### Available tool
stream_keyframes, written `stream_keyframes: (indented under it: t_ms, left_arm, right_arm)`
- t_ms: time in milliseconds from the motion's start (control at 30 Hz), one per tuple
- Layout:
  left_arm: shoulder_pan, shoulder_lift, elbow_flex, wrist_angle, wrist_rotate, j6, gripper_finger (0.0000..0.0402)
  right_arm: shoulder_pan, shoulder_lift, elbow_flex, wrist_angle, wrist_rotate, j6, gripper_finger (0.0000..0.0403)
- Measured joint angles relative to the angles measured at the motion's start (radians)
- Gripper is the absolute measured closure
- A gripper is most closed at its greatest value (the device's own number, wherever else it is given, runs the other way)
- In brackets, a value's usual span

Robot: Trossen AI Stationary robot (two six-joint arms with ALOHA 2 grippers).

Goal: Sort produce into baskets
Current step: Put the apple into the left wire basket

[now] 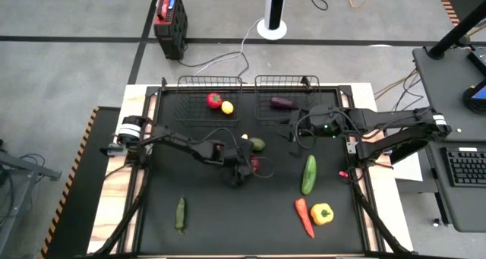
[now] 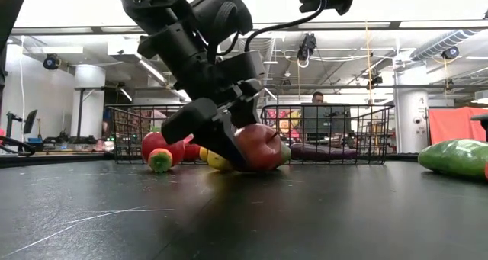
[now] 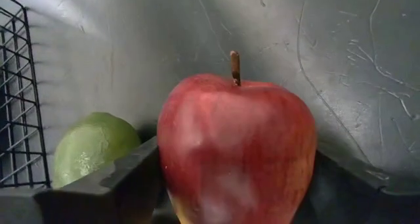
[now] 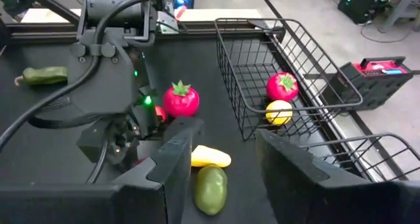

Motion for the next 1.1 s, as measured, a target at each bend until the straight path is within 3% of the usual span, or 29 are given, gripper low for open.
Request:
stream_keyframes:
  t_ms: [333,667,933,1100]
  left_arm:
    - [-0.020,-0.090,-0.001,-0.001,0.001,-0.026,0.0108]
    - [-0.005,-0.406,-0.023,-0.022,-0.011,-0.039,0.0108]
    - [0.080,-0.655,-0.043,-0.259,-0.186,-0.018,0.0108]
    - [0.199,-0.743,-0.043,-0.419,-0.216,-0.017,0.0108]
  right_arm:
    - [0.000,0.000,0.000,0.000,0.000,0.002,0.0241]
    - [0.000,0.000,0.000,0.022,0.000,0.006,0.0241]
    - [0.000,0.000,0.000,0.044,-0.008,0.058,0.0241]
    - [0.000,0.018,0.000,0.046,-0.008,0.090,0.0241]
